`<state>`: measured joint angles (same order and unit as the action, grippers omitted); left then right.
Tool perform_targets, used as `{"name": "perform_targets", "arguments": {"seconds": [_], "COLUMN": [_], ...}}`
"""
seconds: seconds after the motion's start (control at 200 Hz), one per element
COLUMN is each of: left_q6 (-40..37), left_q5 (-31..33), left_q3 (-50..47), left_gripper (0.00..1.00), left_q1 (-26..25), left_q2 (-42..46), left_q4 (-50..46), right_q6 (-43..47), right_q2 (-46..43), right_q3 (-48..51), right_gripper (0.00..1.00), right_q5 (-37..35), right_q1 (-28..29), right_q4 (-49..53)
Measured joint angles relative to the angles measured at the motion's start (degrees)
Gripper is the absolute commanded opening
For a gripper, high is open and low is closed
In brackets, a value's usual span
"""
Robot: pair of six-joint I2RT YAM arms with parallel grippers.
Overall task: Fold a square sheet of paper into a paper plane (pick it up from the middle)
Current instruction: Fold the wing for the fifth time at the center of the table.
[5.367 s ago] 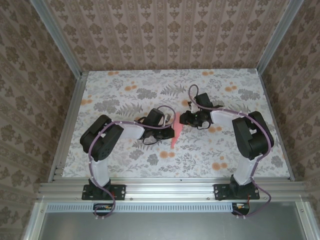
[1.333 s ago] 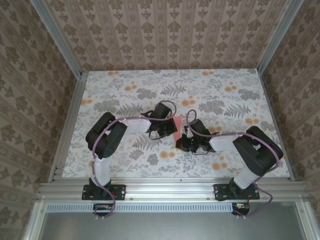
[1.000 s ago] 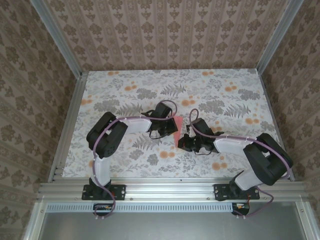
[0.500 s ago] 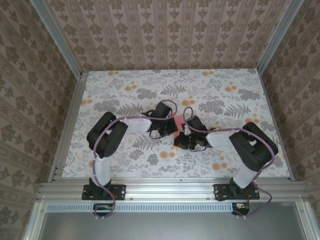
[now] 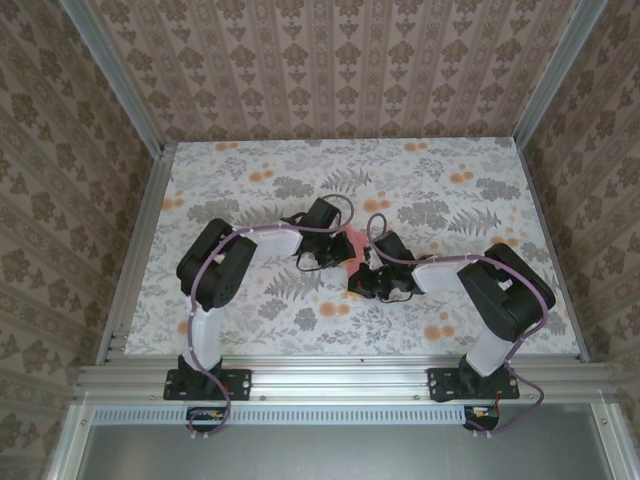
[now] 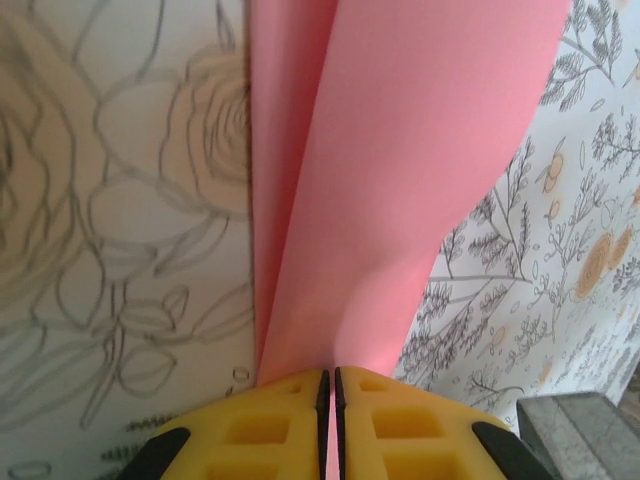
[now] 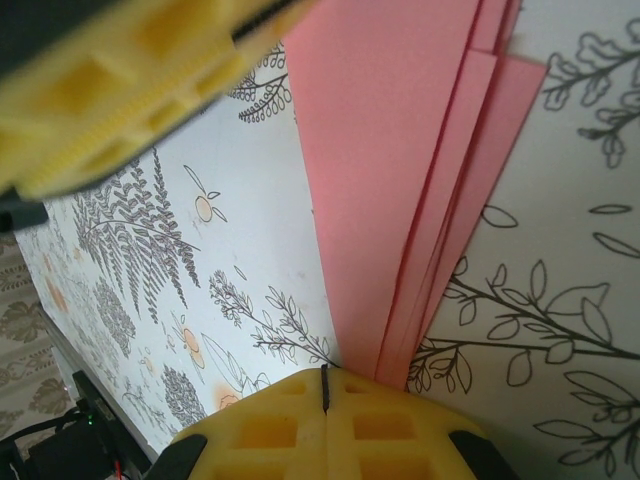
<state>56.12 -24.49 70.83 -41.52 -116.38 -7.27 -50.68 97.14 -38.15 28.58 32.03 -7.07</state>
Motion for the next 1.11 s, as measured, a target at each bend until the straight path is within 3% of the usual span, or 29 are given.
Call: {"name": "perform_targets", "arguments": {"seconds": [0.8, 1.105], "left_q6": [-8.0, -9.92], "left_q5": [-3.41, -2.84], "left_q3": [13.81, 17.7], "left_gripper": [0.14, 0.14], "left_q1": [2.29, 3.3], "left_q2": [-7.28, -9.49], "left_q4": [-14.08, -14.93], "right_q6": [0.85, 0.85], "right_q2": [-0.07, -0.31], "right_q3": [0.35, 0.76], "right_gripper": [0.02, 0.01], "right_q5": [-0.35, -0.92], "right_q1": [-0.52, -0.7], "right_q4": [0.17, -0.57]}}
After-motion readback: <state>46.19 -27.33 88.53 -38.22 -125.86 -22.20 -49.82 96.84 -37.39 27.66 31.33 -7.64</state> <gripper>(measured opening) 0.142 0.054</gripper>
